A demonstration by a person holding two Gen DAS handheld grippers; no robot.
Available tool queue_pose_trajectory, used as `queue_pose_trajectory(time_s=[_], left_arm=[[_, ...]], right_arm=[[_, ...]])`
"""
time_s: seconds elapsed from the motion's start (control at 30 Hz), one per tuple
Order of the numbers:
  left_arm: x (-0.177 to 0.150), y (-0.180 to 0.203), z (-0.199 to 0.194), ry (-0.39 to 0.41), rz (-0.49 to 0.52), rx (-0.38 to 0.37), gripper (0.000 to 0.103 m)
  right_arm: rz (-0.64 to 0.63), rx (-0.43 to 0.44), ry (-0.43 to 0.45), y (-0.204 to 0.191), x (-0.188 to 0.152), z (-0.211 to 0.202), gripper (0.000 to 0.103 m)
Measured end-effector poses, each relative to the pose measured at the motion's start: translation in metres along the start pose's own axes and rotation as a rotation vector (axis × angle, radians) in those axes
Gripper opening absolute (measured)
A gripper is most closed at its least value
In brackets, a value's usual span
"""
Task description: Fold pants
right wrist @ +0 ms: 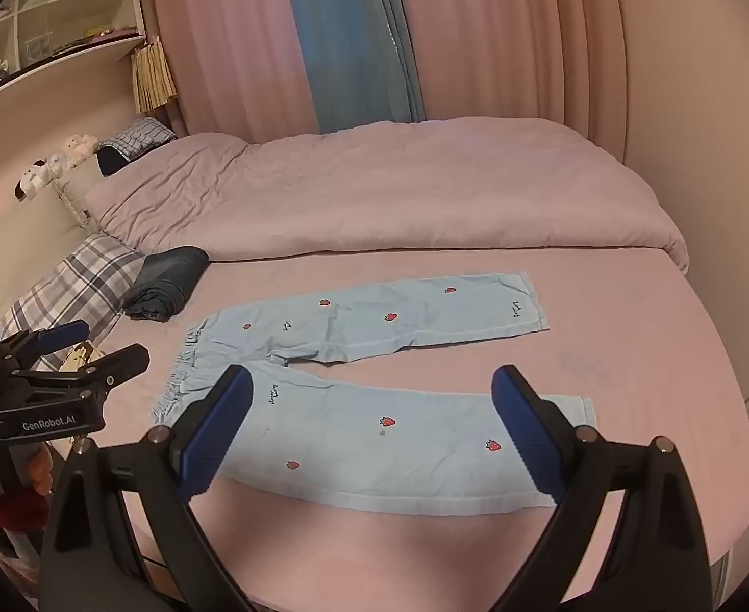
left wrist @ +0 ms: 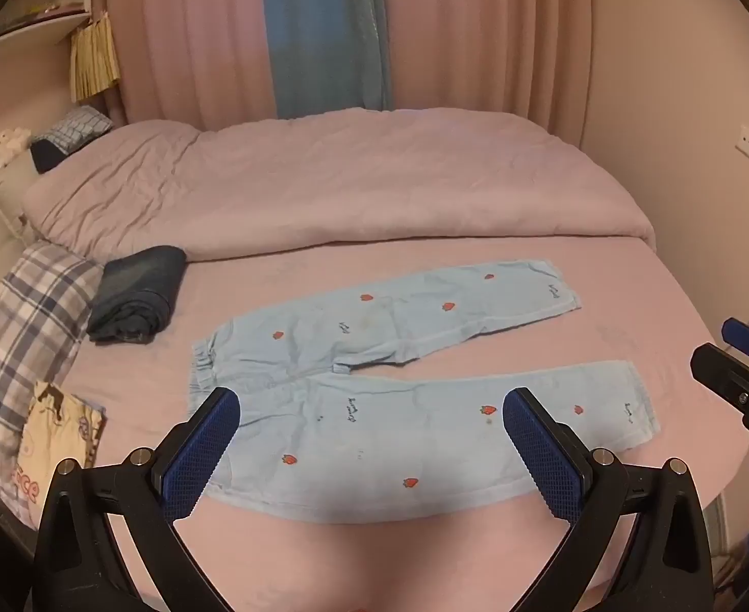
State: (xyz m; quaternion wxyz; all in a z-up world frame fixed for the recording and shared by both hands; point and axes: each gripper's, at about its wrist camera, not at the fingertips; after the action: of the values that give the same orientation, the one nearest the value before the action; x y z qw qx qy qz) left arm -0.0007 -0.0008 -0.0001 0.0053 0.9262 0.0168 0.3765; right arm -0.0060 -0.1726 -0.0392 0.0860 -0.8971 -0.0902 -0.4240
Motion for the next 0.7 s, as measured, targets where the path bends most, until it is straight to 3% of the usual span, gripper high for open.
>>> queue_pose_trajectory(time_s=[0.7], left_arm=[[-0.0006, 0.0028, -0.0024, 0.012, -0.01, 0.006, 0.103]], right_arm=[[-0.007, -0.001, 0.005, -0.0017, -0.0021, 0.0021, 0.096]])
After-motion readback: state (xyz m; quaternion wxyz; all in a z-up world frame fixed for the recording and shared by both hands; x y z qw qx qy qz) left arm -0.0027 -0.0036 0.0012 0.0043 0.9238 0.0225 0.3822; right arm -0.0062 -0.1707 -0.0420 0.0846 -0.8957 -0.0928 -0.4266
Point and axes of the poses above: each gripper's, at about its wrist camera, not at the fingertips, and z roughly the way its jaws point, y to its right, x to its top, and after that the axes turned 6 degrees about -z, right-handed
